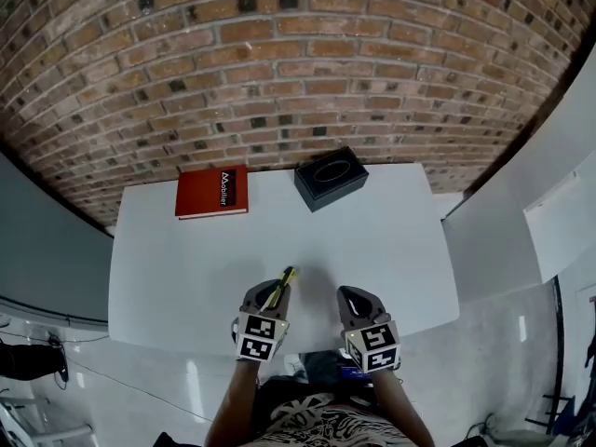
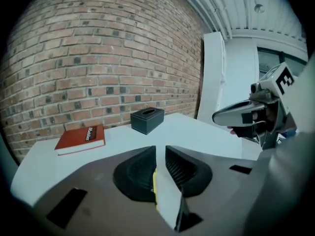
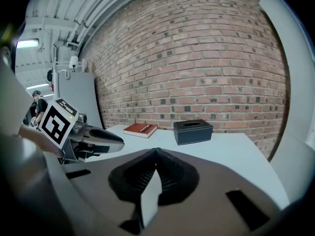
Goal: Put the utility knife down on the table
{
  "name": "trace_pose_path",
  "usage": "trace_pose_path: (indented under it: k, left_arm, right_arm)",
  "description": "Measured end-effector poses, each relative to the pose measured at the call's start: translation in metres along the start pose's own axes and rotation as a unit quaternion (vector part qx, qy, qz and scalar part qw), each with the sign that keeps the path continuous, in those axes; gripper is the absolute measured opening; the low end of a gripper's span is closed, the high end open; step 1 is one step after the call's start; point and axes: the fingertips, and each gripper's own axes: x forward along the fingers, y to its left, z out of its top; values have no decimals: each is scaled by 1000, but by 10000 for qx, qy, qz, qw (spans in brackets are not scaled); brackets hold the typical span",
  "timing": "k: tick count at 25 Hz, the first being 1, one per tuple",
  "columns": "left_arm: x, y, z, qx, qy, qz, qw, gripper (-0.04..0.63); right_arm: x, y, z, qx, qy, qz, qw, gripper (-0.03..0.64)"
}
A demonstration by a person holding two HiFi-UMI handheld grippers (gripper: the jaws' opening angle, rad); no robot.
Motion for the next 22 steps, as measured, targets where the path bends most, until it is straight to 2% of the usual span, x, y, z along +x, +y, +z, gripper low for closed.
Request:
trace_pose_path:
  k: [2, 4, 7, 15, 22]
  left_arm:
    - [-8, 2, 11, 45, -156, 75, 9998, 32]
    - [-18, 4, 19, -64, -304, 126, 9994, 18]
    - [-31, 9, 28, -200, -555, 170, 9981, 15]
    - [-58, 8, 42, -234, -885, 208, 9956, 15]
    - [-63, -3, 45, -554, -1110, -72, 9922, 14]
  right_arm:
    - [-5, 2, 6, -68, -96, -25, 9999, 0]
    - [-11, 5, 11, -101, -201, -52, 9997, 0]
    - [-18, 10, 17, -148, -368, -102, 9992, 0]
    - [-31, 20, 22, -224, -530, -140, 9982, 0]
    - [-44, 20, 25, -274, -670, -232, 9971, 0]
